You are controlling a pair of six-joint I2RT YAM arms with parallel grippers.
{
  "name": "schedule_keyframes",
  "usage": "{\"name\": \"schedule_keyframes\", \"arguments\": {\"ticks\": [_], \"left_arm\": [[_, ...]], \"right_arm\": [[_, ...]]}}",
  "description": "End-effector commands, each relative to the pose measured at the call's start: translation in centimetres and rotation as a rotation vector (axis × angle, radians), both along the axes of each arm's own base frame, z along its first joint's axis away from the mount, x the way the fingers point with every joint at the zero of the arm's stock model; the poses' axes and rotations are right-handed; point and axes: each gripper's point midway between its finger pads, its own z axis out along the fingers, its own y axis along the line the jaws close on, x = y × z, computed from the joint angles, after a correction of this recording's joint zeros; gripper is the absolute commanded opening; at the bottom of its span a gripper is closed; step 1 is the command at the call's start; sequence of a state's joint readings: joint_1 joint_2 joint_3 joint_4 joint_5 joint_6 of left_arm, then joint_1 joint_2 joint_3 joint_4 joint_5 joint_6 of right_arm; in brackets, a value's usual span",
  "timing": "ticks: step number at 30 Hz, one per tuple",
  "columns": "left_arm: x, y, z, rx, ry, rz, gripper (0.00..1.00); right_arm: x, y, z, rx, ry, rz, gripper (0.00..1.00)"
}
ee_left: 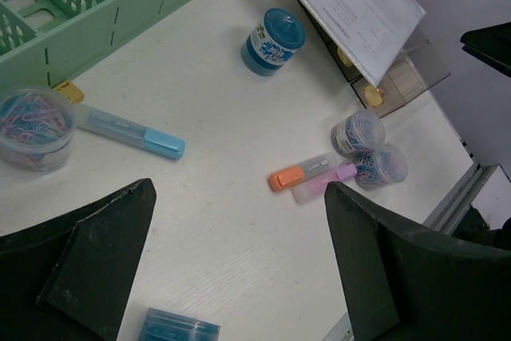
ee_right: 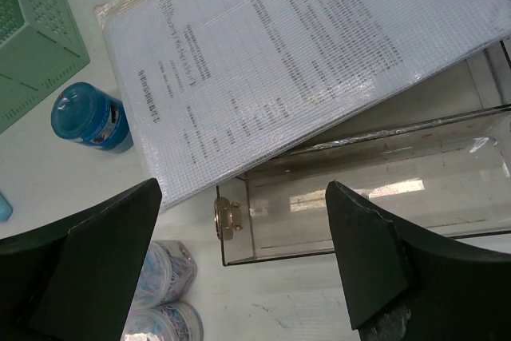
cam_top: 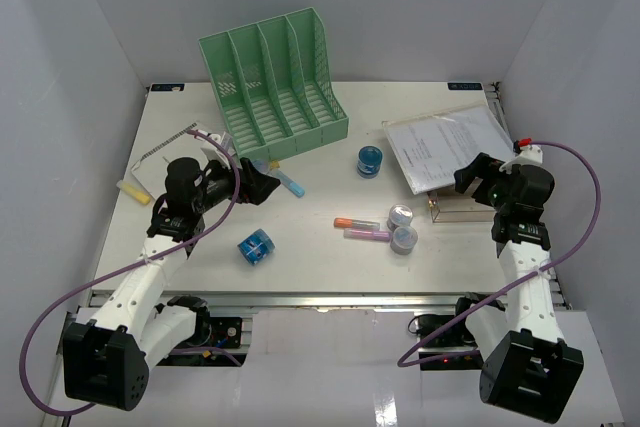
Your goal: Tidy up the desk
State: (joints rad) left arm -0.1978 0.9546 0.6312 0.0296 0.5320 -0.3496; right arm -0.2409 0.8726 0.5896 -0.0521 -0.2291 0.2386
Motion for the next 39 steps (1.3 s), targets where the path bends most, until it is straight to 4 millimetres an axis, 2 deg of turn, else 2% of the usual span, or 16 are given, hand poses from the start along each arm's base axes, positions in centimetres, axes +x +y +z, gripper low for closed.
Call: {"name": "schedule_keyframes", "arguments": {"ticks": [1, 4, 8, 10, 12, 14, 17, 24, 30, 32, 35, 37, 38, 39], "left_arm": [[0.1, -0.4, 2.2, -0.019, -0.054, -0.023, 0.98], [0.1, -0.4, 2.1, -0.019, -0.051, -0.024, 0.98], [0.0, -0.5, 2.0, -0.023, -0.043, -0.033, 0.98], [0.0, -0.6, 2.0, -0.025, -0.043, -0.037, 0.98], [0.0, -0.6, 2.0, -0.024, -0.042, -0.035, 0.98], [0.0, -0.5, 2.0, -0.024, -0.043, -0.035, 0.98], [0.1, -0.5, 1.8, -0.022, -0.037, -0.035, 0.98], [0.2, -0.5, 1.5, -0.014, -0.036, -0.030, 0.98], [0.3, -0.4, 1.4, -0.007, -0.036, -0.024, 0.98], [0.4, -0.3, 1.4, -0.005, -0.039, -0.022, 0.98], [0.4, -0.3, 1.3, -0.001, -0.036, -0.020, 0.98], [0.4, -0.3, 1.3, 0.001, -0.037, -0.020, 0.98], [0.4, -0.2, 1.4, 0.001, -0.040, -0.018, 0.98], [0.4, -0.2, 1.4, 0.001, -0.039, -0.018, 0.98]], "right_arm": [[0.7, 0.0, 2.2, -0.003, -0.052, 0.008, 0.90], [0.4, 2.3, 1.9, -0.042, -0.075, 0.192, 0.90], [-1.8, 7.2, 1.8, -0.205, -0.166, 0.649, 0.90], [-1.7, 8.3, 2.8, -0.306, -0.169, 0.759, 0.90], [-2.7, 9.9, 2.1, -0.422, -0.133, 0.905, 0.90], [-2.6, 11.2, 1.9, -0.489, -0.101, 0.950, 0.90], [-1.7, 12.4, 0.7, -0.653, -0.052, 0.891, 0.90], [2.6, 11.4, 0.5, -0.844, 0.006, 0.538, 0.90], [4.1, 12.6, -2.1, -1.003, 0.059, 0.414, 0.90], [5.4, 13.2, -2.1, -1.035, 0.038, 0.352, 0.90], [6.8, 13.4, -3.4, -1.061, 0.084, 0.309, 0.92], [7.6, 13.4, -3.1, -1.067, 0.089, 0.274, 0.92], [8.0, 13.5, -4.2, -1.086, 0.116, 0.273, 0.94], [8.4, 13.3, -4.3, -1.101, 0.128, 0.250, 0.96]]}}
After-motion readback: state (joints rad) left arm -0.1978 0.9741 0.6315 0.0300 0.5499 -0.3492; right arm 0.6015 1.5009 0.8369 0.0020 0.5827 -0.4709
